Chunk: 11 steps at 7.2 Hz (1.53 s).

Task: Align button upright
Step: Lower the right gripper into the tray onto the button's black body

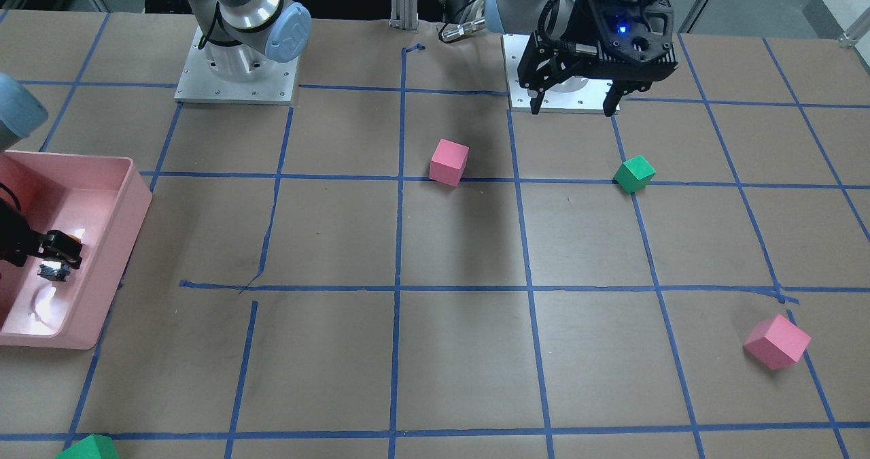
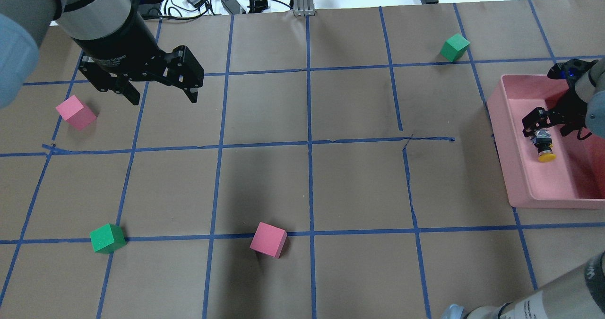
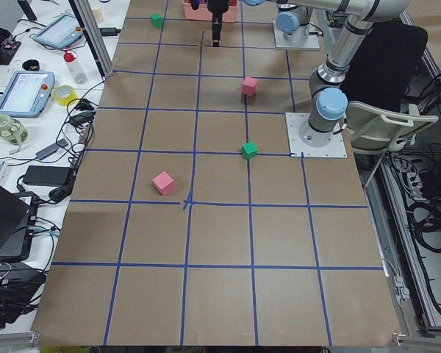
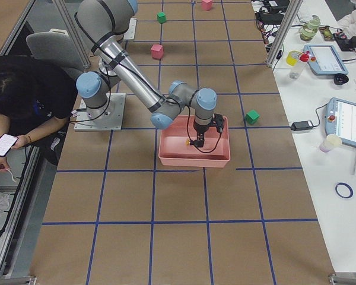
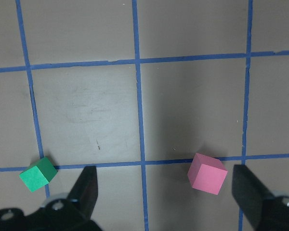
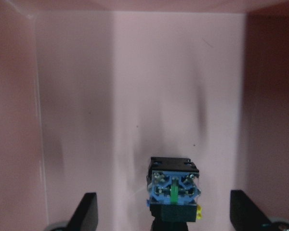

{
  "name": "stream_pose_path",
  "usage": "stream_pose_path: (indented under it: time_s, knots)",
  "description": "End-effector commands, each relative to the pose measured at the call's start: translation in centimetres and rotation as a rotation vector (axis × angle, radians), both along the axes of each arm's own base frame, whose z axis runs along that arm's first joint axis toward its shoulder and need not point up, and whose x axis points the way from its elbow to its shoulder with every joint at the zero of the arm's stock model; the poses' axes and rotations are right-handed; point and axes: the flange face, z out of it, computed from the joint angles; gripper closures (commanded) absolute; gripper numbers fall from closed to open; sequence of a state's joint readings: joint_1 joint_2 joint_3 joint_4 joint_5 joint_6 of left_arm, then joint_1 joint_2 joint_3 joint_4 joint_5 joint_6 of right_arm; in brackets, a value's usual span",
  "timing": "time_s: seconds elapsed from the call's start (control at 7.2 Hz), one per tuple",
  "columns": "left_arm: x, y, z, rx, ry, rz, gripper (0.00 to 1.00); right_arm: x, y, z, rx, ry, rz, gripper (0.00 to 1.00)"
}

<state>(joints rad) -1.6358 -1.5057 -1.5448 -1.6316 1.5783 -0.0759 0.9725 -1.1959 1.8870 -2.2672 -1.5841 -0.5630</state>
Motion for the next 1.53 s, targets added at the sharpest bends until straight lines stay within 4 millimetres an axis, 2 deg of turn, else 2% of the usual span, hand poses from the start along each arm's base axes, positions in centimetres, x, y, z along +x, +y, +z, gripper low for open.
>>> stream_pose_path:
  time_s: [0.0, 0.56, 1.11, 1.25, 1.39]
  knots:
    - [-0.1, 0.0, 0.2, -0.021, 0.005, 0.004, 0.00, 0.1, -0.1, -0.4, 0.001, -0.008, 0.002, 0.04]
    - [-0.1, 0.2, 0.1, -0.019, -0.003, 0.012, 0.00, 0.4, 0.4, -1.5, 0.021, -0.021, 0.000, 0.04]
    - [-0.3, -0.5, -1.8, -0.041, -0.006, 0.005, 0.00, 0.6, 0.6, -1.9, 0.029, -0.027, 0.001, 0.06]
    - [-0.4, -0.7, -2.4, -0.061, -0.010, 0.004, 0.00, 0.5, 0.6, -1.9, 0.031, -0.026, 0.000, 0.14]
    - [-0.3, -0.8, -2.8, -0.058, -0.009, 0.004, 0.00, 0.5, 0.7, -2.0, 0.034, -0.028, 0.000, 0.37]
